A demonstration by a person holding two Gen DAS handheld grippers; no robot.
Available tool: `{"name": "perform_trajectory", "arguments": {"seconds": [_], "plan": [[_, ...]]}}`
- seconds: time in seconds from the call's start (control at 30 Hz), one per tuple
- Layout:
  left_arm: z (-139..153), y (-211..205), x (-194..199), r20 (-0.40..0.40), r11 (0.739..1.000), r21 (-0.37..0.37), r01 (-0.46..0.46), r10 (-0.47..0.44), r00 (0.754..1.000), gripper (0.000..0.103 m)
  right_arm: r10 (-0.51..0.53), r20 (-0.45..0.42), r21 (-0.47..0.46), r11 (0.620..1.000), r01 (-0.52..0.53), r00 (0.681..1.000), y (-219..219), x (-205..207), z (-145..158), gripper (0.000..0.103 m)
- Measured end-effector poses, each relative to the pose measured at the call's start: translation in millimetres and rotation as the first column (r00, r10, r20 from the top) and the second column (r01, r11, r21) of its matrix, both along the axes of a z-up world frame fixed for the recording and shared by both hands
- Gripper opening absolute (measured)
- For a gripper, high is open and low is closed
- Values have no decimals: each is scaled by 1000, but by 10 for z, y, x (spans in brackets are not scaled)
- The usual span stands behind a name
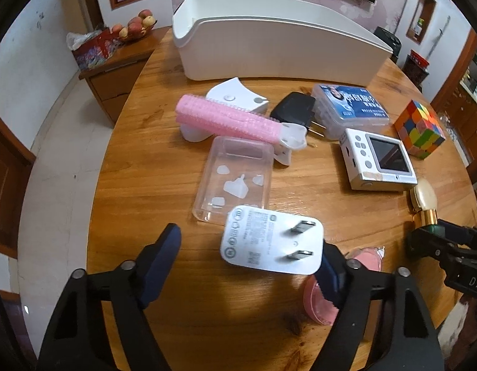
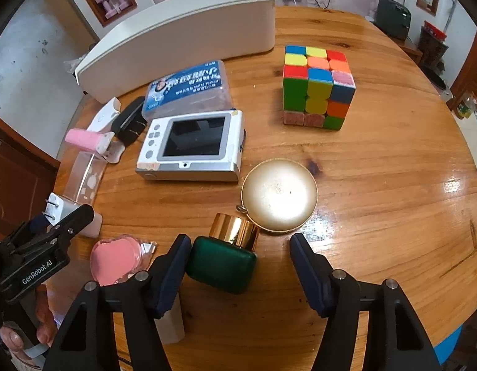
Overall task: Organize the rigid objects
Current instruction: 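Grasp the green perfume bottle with the right tool while the left tool grasps the white charger, then carry the bottle and charger over the white bin with both tools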
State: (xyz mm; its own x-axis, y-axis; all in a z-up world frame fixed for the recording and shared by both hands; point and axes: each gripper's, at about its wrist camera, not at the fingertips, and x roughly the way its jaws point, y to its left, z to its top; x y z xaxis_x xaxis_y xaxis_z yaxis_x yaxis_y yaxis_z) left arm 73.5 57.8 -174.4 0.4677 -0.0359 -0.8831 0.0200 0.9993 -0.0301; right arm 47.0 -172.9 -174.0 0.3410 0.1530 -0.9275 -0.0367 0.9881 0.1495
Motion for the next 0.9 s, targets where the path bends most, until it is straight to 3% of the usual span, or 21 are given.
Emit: {"name": "perform_trajectory", "arguments": {"seconds": [0.2,0.27,0.4,0.57,0.9], "plan": [[-29,-46,-6,1,999,-22,36,-36,999,52,9,-17,-32,999,-9,1000,83,2,-74,50],[-17,-79,-19,15,999,13,33,-33,999,52,22,-12,-27,999,-22,1000,124,-5,-84,41],[-5,-135,-87,28,998,55,22,-23,999,52,16,-11,-19,1000,-17,1000,125,-6,-87,41],[89,-49,-173,31,1000,30,-4,3,1000,51,-3,32,53,999,1,999,23,-30,-2,41],[741,-28,-92,72,999,-2,41,-41,997,51,55,181,37,997,-63,982,91,23,499,41]]}}
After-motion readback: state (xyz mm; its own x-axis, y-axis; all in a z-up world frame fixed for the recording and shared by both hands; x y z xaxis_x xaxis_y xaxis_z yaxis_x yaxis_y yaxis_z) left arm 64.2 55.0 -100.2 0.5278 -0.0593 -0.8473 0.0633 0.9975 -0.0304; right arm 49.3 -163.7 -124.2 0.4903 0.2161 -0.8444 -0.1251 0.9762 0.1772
